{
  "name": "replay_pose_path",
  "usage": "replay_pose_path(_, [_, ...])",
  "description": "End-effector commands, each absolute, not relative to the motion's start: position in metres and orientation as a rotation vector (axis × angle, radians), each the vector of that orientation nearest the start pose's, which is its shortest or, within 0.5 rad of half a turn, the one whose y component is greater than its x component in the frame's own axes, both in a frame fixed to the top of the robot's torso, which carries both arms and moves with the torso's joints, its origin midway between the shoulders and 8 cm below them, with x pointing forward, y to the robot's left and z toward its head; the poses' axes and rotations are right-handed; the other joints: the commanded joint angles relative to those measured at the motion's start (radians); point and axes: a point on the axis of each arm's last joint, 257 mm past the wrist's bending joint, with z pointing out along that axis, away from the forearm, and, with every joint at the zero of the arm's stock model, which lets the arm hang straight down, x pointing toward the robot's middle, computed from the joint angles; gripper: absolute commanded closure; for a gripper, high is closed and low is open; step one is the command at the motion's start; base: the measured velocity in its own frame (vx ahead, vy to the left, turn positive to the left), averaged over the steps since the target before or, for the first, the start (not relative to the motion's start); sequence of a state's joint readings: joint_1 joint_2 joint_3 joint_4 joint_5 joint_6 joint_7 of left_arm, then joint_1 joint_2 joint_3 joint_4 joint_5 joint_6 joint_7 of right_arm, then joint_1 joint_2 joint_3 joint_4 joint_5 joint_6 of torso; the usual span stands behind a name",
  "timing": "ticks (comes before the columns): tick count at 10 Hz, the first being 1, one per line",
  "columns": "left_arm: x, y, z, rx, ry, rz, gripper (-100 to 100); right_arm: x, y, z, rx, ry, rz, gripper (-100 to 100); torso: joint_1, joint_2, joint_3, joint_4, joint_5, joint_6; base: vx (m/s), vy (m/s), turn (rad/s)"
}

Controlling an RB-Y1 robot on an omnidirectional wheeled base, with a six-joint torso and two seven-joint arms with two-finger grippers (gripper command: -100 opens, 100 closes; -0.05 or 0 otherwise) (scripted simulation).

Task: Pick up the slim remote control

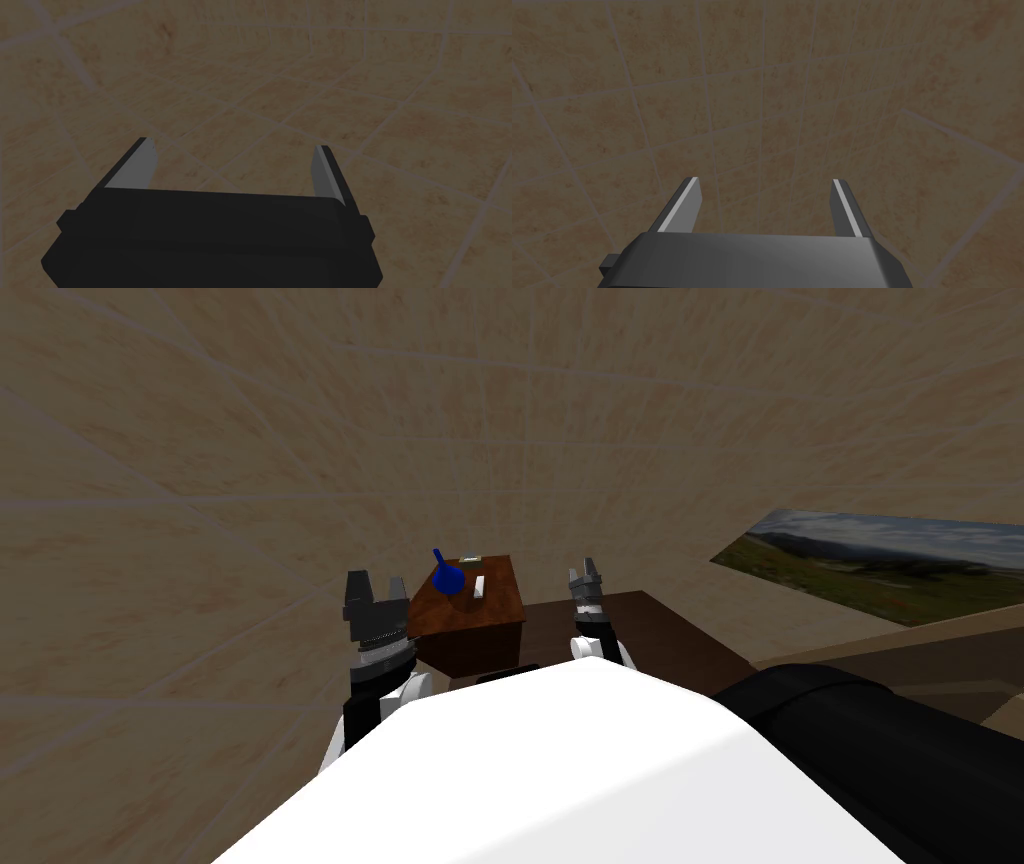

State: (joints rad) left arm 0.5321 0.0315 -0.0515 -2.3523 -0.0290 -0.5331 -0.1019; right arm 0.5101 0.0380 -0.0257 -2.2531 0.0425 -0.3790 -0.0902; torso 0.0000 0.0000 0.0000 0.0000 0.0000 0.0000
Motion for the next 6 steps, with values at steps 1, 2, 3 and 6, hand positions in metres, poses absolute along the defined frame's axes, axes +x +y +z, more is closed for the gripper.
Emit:
replay_pose_path(1, [0.323,0.249,0.049,-0.506,0.652,-1.257,-100,0.365,-0.295,-0.016,0.824,0.678,1.287,0,0.0,0.0,0.0,0.0,0.0,0.0,-0.005,-0.025,-0.009])
replay_pose_path(2, [0.322,0.245,0.047,-0.491,0.676,-1.264,-100,0.365,-0.295,-0.016,0.824,0.678,1.287,0,-0.001,0.0,0.0,0.0,0.0,0.0,-0.016,-0.055,-0.01])
replay_pose_path(3, [0.32,0.24,0.043,-0.477,0.707,-1.271,-100,0.365,-0.295,-0.016,0.824,0.678,1.288,0,-0.003,0.001,0.001,0.0,-0.001,0.0,-0.019,-0.087,-0.012])
replay_pose_path(6, [0.316,0.231,0.031,-0.451,0.785,-1.283,-100,0.365,-0.295,-0.016,0.824,0.678,1.288,0,-0.008,0.003,0.002,0.001,-0.002,0.0,-0.033,-0.109,-0.006])
